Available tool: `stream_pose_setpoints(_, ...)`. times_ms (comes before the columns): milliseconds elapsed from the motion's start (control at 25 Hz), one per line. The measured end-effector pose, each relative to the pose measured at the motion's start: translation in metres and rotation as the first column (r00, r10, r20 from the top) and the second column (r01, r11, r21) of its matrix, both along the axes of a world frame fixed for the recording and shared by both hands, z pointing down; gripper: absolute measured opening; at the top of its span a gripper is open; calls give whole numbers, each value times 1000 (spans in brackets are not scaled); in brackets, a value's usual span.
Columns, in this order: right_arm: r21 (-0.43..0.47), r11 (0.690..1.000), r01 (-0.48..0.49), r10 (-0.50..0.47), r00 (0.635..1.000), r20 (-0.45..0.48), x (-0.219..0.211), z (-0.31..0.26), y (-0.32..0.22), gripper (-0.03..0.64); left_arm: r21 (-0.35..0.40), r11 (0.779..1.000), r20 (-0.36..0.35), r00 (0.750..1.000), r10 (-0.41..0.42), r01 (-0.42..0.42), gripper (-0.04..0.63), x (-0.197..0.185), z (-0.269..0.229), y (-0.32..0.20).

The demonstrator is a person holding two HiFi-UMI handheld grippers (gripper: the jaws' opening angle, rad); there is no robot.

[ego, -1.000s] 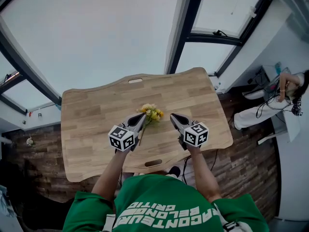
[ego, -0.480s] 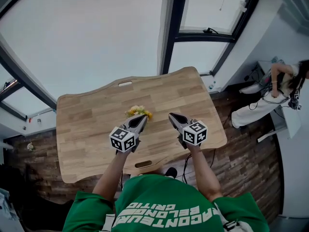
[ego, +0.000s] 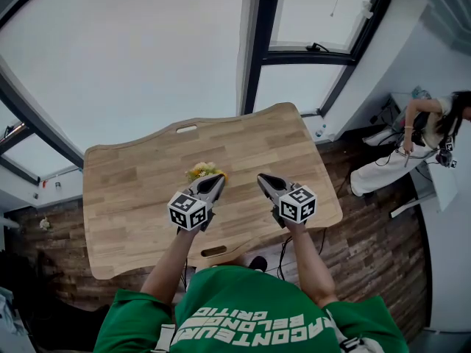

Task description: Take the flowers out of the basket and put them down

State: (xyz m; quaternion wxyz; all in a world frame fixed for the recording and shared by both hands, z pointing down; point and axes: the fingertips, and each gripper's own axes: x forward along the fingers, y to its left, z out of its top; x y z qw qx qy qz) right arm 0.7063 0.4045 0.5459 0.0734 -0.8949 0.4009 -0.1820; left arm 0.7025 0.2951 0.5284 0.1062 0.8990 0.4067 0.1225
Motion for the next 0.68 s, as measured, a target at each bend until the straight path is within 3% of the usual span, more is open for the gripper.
stream_pose_setpoints(680, -8, 999, -32, 32, 999, 3, 4, 3, 12, 6, -4, 1000, 11, 1000, 2, -2, 15, 4, 5, 5)
